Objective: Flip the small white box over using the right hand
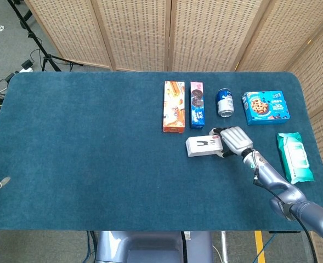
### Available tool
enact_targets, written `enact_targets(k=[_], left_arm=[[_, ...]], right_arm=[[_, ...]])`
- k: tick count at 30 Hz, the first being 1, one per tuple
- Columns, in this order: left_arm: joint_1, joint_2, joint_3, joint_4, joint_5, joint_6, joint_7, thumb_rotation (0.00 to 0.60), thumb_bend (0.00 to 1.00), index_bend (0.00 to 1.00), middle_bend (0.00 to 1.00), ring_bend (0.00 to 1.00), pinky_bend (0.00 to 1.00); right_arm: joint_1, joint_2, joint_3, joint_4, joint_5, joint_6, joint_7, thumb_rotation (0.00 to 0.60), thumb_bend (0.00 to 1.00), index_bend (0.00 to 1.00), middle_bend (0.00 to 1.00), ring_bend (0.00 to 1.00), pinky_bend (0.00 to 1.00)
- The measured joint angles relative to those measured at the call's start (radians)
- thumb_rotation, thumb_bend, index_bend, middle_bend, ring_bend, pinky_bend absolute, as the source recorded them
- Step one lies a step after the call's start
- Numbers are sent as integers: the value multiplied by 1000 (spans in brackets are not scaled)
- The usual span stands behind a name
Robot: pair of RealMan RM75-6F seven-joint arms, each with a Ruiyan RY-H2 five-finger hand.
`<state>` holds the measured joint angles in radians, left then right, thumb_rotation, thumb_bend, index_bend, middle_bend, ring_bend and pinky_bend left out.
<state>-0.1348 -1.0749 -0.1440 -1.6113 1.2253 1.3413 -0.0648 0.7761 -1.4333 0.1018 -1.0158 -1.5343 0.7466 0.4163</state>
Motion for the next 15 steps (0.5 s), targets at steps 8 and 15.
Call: enact_targets(k=[8, 15], left_arm=[[-2, 0, 1, -3, -1, -5, 5, 600, 0, 0, 0, 0, 0], [-3, -1, 1, -4, -2, -8, 9, 600, 0, 0, 0, 0, 0]], right_arm=[[62, 258, -8, -301, 38, -195, 71, 600, 1000, 519, 540, 430, 380], [170, 444, -14, -473, 134, -474, 80, 600, 1000, 538, 563, 452, 392]])
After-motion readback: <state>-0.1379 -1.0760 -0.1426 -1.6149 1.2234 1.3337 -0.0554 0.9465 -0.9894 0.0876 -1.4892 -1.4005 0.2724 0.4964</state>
